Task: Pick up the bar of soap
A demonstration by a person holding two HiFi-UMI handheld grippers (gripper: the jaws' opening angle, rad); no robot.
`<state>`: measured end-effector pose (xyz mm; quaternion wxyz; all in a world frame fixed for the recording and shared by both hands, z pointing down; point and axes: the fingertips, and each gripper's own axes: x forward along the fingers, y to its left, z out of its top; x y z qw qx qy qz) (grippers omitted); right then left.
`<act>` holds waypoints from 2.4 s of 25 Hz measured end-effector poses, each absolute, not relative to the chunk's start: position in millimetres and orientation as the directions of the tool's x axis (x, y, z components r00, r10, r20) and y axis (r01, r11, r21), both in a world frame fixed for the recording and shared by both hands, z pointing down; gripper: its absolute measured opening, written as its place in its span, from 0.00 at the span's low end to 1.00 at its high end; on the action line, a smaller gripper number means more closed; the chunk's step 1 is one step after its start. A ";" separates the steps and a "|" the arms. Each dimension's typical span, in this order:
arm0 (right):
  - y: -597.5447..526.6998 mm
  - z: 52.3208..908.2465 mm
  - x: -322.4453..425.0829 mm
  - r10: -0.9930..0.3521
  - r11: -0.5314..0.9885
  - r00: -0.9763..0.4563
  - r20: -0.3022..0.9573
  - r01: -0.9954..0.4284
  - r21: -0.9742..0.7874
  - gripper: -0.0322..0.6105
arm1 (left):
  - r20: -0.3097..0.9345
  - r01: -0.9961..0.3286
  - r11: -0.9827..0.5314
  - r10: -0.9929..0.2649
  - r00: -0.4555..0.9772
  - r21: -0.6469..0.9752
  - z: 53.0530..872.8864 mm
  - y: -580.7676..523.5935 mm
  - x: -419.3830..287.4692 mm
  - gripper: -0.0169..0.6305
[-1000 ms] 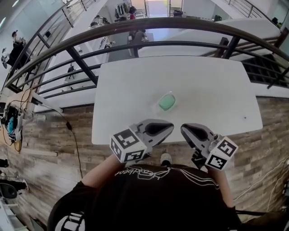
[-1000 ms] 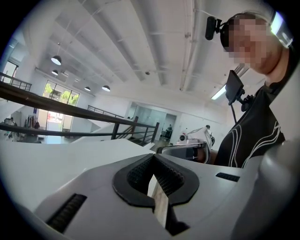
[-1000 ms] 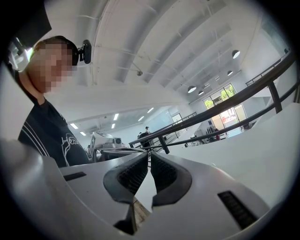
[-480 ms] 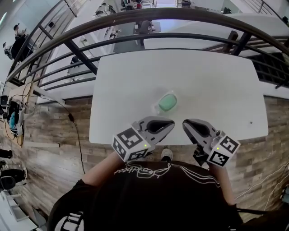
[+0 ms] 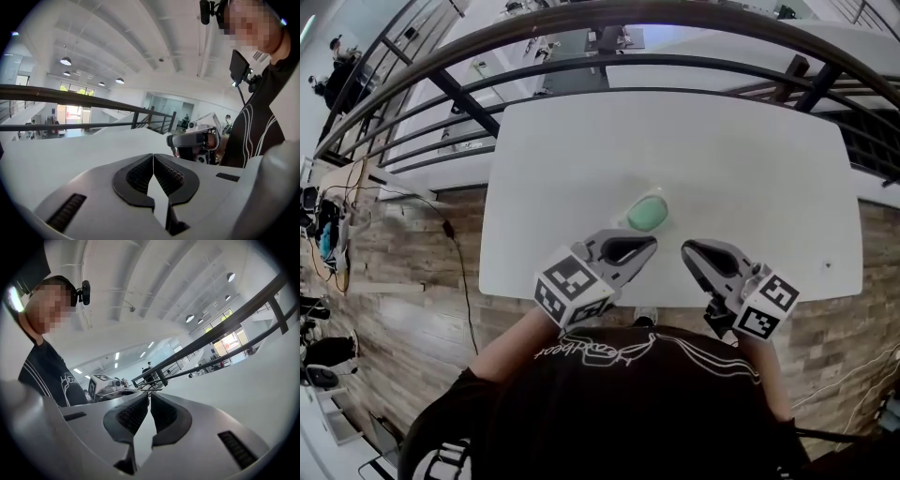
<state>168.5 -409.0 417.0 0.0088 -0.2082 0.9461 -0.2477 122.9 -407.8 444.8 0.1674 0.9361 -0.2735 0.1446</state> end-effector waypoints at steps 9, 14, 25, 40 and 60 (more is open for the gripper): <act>-432.3 439.3 178.2 -0.396 0.773 -0.913 0.099 -0.390 -0.501 0.08 | 0.435 -0.591 -0.791 -0.482 0.760 0.157 476.3 -438.3 116.6 0.14; -442.0 450.7 184.4 -0.388 0.766 -0.916 0.104 -0.383 -0.517 0.08 | 0.487 -0.609 -0.787 -0.495 0.720 0.100 494.0 -451.8 118.2 0.24; -456.6 473.0 182.5 -0.370 0.751 -0.921 0.121 -0.374 -0.544 0.08 | 0.635 -0.595 -0.803 -0.461 0.620 -0.002 551.2 -472.9 110.4 0.43; -467.2 484.5 189.2 -0.375 0.734 -0.917 0.134 -0.382 -0.561 0.08 | 0.720 -0.596 -0.802 -0.434 0.542 -0.035 583.7 -484.2 107.1 0.45; -461.4 491.3 194.3 -0.367 0.730 -0.919 0.144 -0.381 -0.568 0.08 | 0.740 -0.585 -0.811 -0.384 0.553 0.015 590.0 -486.1 106.2 0.44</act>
